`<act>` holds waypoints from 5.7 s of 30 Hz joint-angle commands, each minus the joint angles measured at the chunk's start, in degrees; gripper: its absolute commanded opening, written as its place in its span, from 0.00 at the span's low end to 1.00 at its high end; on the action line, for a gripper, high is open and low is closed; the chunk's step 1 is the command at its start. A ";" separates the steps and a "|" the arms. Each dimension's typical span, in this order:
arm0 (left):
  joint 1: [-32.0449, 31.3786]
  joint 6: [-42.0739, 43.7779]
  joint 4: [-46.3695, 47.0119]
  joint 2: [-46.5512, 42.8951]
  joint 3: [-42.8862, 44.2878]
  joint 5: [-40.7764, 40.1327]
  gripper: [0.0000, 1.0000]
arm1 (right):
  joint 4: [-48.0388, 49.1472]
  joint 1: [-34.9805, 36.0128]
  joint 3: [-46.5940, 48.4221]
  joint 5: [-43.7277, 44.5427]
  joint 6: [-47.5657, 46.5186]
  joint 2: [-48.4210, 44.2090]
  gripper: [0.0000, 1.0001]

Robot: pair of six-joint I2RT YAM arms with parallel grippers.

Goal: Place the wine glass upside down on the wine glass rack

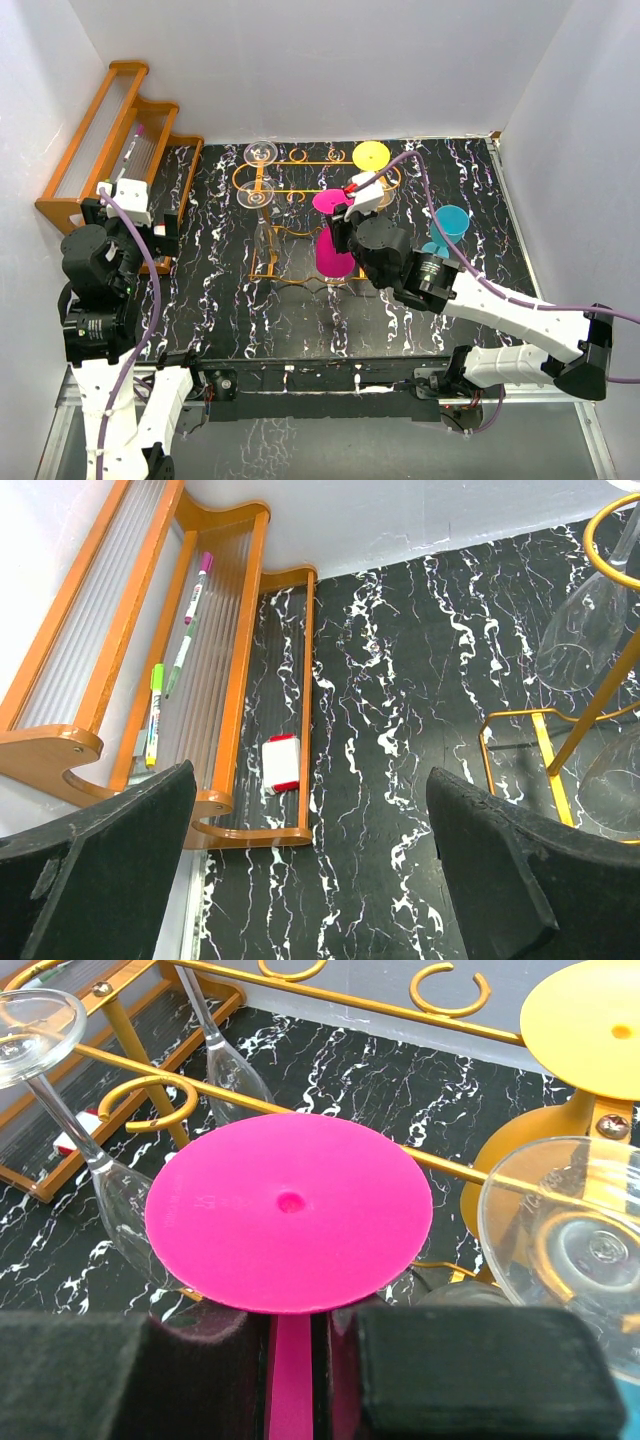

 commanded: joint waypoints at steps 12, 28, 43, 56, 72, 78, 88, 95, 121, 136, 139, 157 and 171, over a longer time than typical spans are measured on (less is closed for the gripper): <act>0.24 -0.76 0.54 -0.69 -1.10 0.42 0.97 | 1.85 -0.73 4.99 1.73 1.19 1.87 0.08; -0.11 -0.41 0.47 -1.32 -2.48 0.22 0.97 | 0.53 -1.28 5.14 6.63 3.76 1.14 0.08; -3.48 0.76 2.38 -2.27 -6.48 -3.48 0.97 | -2.11 -1.39 9.05 8.04 4.24 5.91 0.08; -6.53 1.80 1.88 -3.05 -8.28 -6.14 0.97 | -2.44 -1.36 9.32 8.73 6.63 7.46 0.28; -6.79 1.32 -1.20 -2.24 -5.34 -5.28 0.97 | -7.79 -1.27 9.11 0.22 10.93 2.94 0.70; -6.84 2.58 -5.50 -1.70 -2.38 -4.72 0.97 | -11.11 -1.09 8.24 -4.34 14.08 -0.94 0.83; -6.79 5.27 -16.42 0.17 4.66 -1.77 0.97 | -14.92 -1.05 10.28 -22.03 12.44 -9.85 0.99; -6.79 10.80 -26.91 6.40 6.63 3.62 0.97 | -19.97 -1.03 13.77 -23.65 10.82 -17.70 0.99; -4.78 -4.66 -29.52 19.33 25.61 -18.16 0.97 | -9.98 -67.84 11.16 -29.41 10.41 -1.72 0.97; -4.79 -4.72 -27.00 20.85 21.47 -9.63 0.97 | -20.44 -67.89 -10.72 -31.75 8.99 -16.10 0.63; -4.77 -4.77 -26.11 21.44 20.35 -8.89 0.97 | -20.66 -67.89 -14.81 -30.81 10.75 -19.10 0.50; -4.77 -3.42 -17.26 22.80 15.89 -8.58 0.97 | -15.80 -67.89 -15.28 -27.24 11.58 -13.55 0.50; -4.78 -2.99 -17.66 22.78 14.94 -9.68 0.97 | -14.86 -67.89 -11.74 -27.13 9.31 -15.10 0.50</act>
